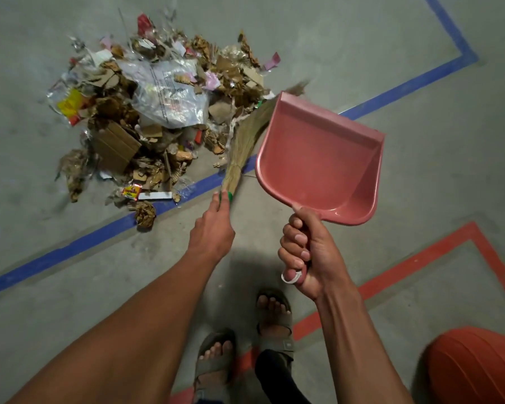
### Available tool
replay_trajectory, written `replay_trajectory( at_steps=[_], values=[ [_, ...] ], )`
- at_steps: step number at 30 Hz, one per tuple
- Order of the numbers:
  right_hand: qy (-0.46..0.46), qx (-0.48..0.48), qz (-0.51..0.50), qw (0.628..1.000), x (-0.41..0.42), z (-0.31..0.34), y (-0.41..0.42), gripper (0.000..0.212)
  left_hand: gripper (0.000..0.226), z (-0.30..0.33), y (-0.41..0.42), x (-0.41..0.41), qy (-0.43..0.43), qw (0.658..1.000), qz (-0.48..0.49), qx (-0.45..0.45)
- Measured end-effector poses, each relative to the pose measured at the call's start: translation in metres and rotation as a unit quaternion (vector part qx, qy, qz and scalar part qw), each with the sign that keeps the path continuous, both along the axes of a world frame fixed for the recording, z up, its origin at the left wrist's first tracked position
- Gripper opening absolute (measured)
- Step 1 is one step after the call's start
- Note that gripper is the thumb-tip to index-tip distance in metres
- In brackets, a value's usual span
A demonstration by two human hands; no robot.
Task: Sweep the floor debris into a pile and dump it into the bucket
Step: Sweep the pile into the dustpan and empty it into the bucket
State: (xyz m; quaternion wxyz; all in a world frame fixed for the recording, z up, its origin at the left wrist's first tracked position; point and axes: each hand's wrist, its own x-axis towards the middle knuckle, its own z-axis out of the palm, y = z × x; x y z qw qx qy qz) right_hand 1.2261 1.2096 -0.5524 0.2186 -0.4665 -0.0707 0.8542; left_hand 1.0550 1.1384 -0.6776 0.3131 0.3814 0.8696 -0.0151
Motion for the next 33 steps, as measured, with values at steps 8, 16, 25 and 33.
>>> replay_trajectory(
  at_steps=[8, 16, 25, 33],
  values=[
    [0.057, -0.012, 0.054, 0.997, 0.000, -0.002, -0.006, 0.043, 0.069, 0.015, -0.011, 0.023, -0.050, 0.997, 0.032, 0.041],
    [0.098, -0.038, 0.071, 0.992, -0.001, -0.008, -0.003, 0.042, 0.077, -0.004, -0.024, 0.026, -0.048, 0.997, 0.051, -0.045],
    [0.096, -0.056, 0.067, 0.992, -0.007, -0.005, -0.012, 0.037, 0.085, 0.010, -0.078, 0.016, 0.004, 0.999, -0.045, -0.007],
    [0.100, -0.047, 0.073, 0.991, -0.007, -0.010, -0.005, 0.041, 0.097, -0.025, -0.055, 0.021, -0.042, 0.996, -0.044, -0.059]
  ],
)
